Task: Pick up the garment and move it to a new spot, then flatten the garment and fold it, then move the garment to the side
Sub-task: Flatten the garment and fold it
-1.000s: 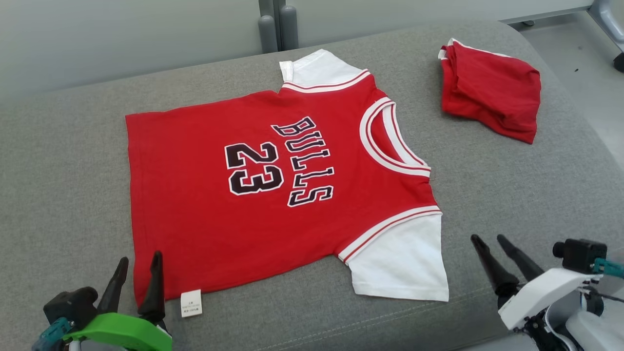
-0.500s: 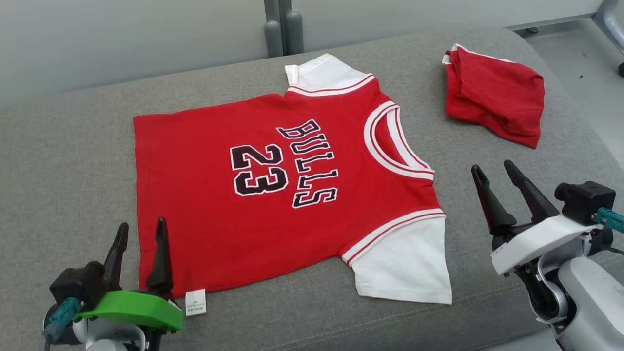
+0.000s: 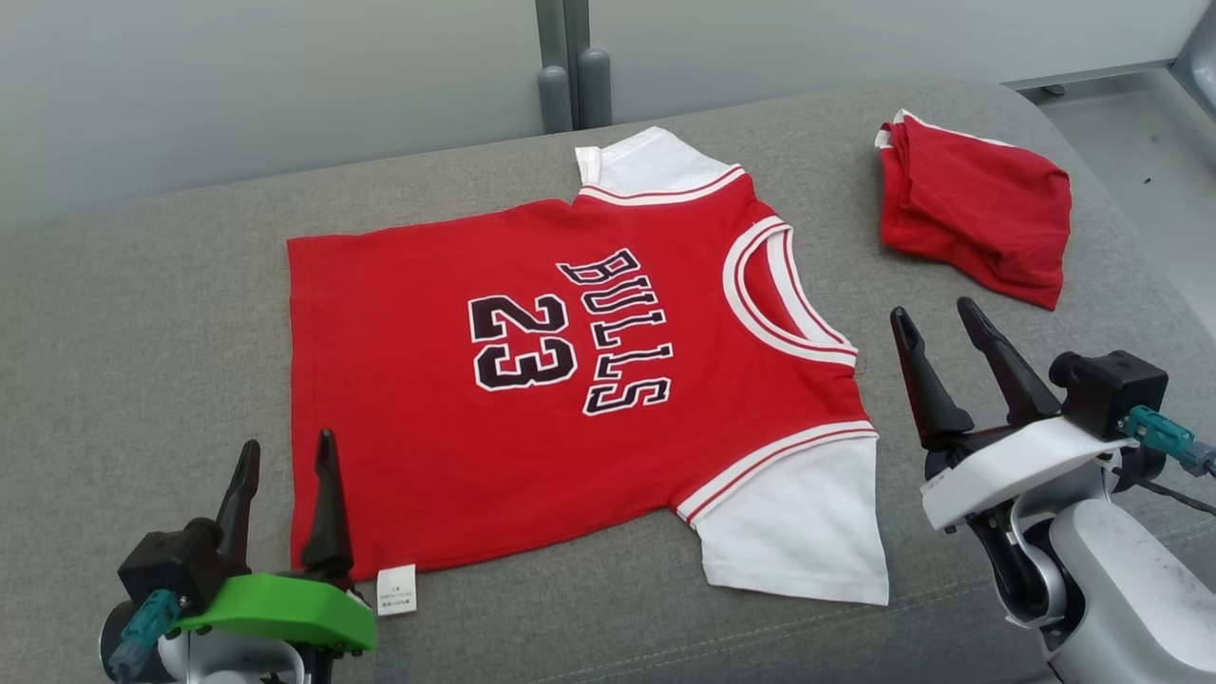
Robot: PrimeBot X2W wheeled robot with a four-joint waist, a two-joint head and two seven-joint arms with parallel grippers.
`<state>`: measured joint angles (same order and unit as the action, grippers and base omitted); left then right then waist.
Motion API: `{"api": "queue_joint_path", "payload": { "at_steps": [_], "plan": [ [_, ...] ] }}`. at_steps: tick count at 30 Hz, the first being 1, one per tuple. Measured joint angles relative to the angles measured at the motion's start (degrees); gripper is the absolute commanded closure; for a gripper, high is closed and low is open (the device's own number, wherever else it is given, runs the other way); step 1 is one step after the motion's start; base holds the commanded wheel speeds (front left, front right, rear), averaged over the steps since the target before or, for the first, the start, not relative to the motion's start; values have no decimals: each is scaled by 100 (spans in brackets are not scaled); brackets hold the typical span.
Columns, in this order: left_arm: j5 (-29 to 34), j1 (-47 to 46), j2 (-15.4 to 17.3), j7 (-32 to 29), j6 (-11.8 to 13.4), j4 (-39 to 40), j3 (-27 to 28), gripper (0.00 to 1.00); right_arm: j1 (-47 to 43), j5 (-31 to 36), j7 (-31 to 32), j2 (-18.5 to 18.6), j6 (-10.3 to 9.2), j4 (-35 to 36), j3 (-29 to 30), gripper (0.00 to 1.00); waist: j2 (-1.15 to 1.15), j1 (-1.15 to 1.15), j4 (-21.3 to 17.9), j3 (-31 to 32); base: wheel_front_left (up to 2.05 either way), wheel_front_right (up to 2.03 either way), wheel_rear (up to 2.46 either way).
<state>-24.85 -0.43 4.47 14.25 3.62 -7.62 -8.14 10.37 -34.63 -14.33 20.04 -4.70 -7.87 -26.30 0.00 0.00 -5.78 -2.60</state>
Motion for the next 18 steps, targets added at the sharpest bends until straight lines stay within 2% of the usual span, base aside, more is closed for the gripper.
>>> {"api": "queue_joint_path", "payload": {
  "at_steps": [4, 8, 18],
  "plan": [
    [51, 120, -24, 0, 49, 9, -2, 0, -9, 63, -1, -65, -5, -1, 9, 0, 0, 0, 5, 82, 0, 0, 0],
    [53, 180, -42, 0, 69, 48, -26, 0, -33, 213, -1, -101, -97, 34, 34, 0, 0, 0, 4, 120, 0, 0, 0],
    [110, 279, -82, 0, 145, 100, -55, 0, -104, 394, -2, -270, -123, 44, 34, 0, 0, 0, -8, 135, 0, 0, 0]
  ]
}}
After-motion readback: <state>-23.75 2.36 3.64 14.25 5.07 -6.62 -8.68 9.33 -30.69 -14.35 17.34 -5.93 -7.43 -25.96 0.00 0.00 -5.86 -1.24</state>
